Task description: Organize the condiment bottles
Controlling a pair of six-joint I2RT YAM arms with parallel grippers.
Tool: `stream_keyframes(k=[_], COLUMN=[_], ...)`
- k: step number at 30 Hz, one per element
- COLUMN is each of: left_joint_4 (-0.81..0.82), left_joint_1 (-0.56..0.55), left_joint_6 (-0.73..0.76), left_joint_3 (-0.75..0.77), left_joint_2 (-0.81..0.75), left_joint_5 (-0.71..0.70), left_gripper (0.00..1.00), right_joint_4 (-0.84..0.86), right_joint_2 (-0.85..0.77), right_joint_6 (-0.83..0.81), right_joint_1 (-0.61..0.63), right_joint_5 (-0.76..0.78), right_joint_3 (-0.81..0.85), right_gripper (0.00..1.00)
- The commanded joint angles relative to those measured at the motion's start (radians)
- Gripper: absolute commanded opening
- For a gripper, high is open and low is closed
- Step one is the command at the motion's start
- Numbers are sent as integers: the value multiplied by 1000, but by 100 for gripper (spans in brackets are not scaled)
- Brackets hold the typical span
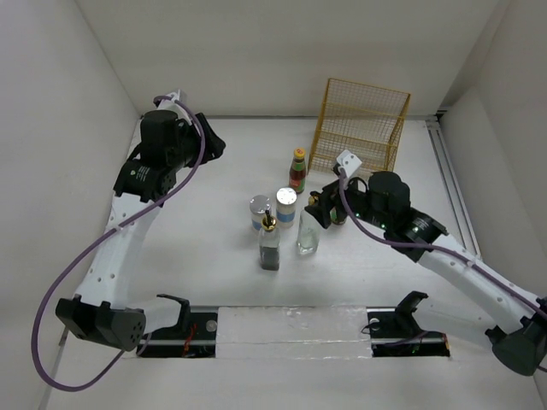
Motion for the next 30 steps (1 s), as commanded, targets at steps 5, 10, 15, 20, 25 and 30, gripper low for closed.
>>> stream_keyframes(k=[5, 10, 15, 20, 25, 30], left_joint_4=[47, 77, 86, 86, 96, 105], left_joint_1=[-1, -1, -1, -1, -1, -1], left_joint_6=[2, 2, 2, 2, 2, -7], left_joint_3=[47, 16, -11, -11, -21, -21], left_joint_2=[3, 3, -17, -26, -26, -26], left_joint_5=[4, 4, 4, 4, 4, 4], left_gripper=[52, 52, 51, 51, 51, 50], right_joint_4=[121, 143, 152, 163, 172, 112], right_joint_2=[61, 90, 101, 101, 82, 0], right_joint_6=[-5, 13, 13, 35, 35, 55], right_joint_1=[28, 37, 58, 58, 58, 58], right_joint_5=[16, 35, 58, 67, 87, 127], right_joint_3=[9, -22, -42, -74, -74, 23], right_gripper=[73, 67, 64, 56, 28, 13])
